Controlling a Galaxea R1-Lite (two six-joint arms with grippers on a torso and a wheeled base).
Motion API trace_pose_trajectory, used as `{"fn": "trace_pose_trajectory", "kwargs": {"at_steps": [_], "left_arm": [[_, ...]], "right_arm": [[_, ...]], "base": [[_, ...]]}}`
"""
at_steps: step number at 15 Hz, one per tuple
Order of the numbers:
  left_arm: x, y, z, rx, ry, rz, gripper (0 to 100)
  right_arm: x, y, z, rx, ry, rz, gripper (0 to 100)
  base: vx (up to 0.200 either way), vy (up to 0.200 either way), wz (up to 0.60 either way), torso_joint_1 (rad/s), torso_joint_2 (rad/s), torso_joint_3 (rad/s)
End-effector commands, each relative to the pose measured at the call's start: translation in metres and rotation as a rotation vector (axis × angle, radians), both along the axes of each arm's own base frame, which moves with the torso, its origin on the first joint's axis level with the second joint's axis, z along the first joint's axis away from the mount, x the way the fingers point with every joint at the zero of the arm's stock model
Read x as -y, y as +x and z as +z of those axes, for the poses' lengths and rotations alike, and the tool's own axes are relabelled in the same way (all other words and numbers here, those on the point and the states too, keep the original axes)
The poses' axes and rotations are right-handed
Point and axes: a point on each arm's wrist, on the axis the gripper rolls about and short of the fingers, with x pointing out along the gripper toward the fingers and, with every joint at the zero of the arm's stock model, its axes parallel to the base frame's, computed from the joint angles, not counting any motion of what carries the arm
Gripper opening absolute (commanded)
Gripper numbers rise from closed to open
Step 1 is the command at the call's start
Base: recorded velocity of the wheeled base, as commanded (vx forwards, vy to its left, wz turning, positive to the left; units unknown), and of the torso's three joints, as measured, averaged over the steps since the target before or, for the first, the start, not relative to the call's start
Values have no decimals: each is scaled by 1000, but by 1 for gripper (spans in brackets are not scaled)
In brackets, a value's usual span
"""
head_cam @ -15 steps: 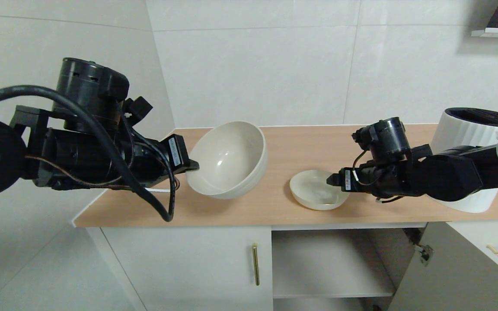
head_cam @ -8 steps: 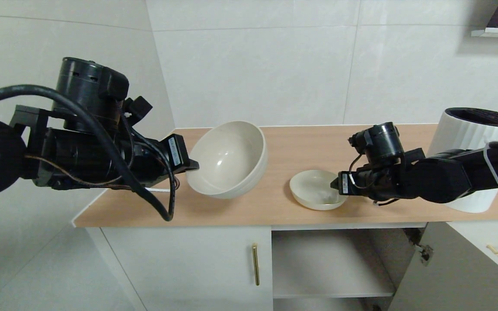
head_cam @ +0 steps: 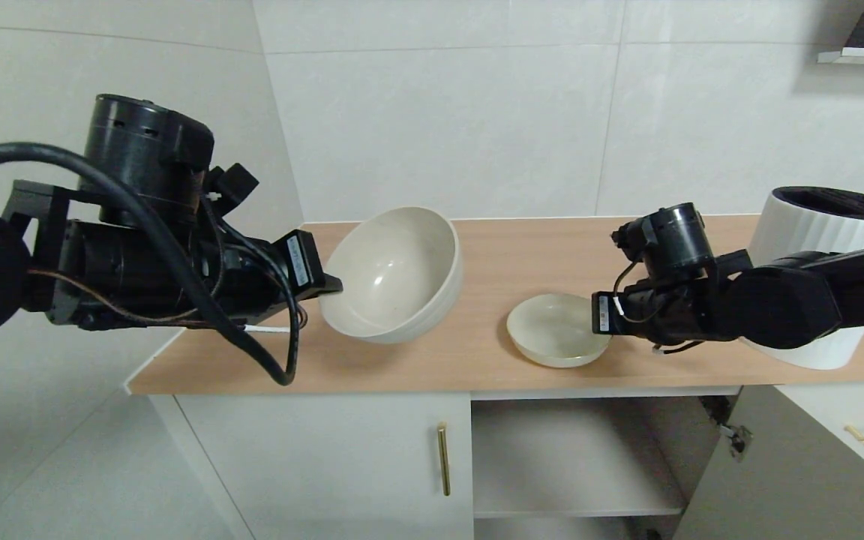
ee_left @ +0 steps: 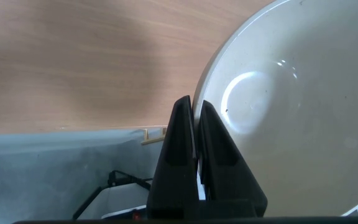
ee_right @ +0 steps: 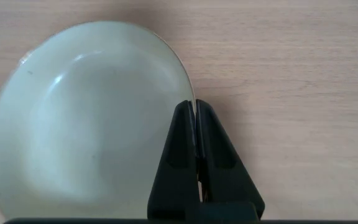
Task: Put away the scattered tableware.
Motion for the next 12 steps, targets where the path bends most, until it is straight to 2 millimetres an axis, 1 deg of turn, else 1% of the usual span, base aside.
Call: {"fn": "trace_pose_trajectory", "kwargs": {"at_steps": [1,3,4,5,6,7,8,10,12], "left_arm": [[-9,-21,10,33,-14,1,0],[-16,-37,13,46,-20,-2,0],[-24,-55,12,53,-23,-2,0],[-27,-63,11,55,-26,-2,0],[-28,-67,11,56,-26,-2,0],[-34,-79,8,58,-27,-2,0],[-36,-85,5,55,-26,-3,0],[-37,-87,0,39,-20,-4,0],[-36,-85,-5,20,-15,-8,0]], "right_arm": [[13,-37,44,38,107,36,0],[22,-59,58,22,161,105,0],[33,-88,73,-13,207,191,0],[38,-100,72,-52,206,205,0],[40,-104,71,-63,203,207,0],[45,-116,67,-75,200,207,0],[49,-124,65,-82,206,218,0],[53,-135,63,-98,232,263,0],[53,-136,60,-93,242,276,0]], "base": [[0,0,0,0,0,0],[0,0,0,0,0,0],[0,0,0,0,0,0],[0,0,0,0,0,0],[0,0,0,0,0,0],[0,0,0,0,0,0],[0,0,0,0,0,0],[0,0,0,0,0,0],[0,0,0,0,0,0]]}}
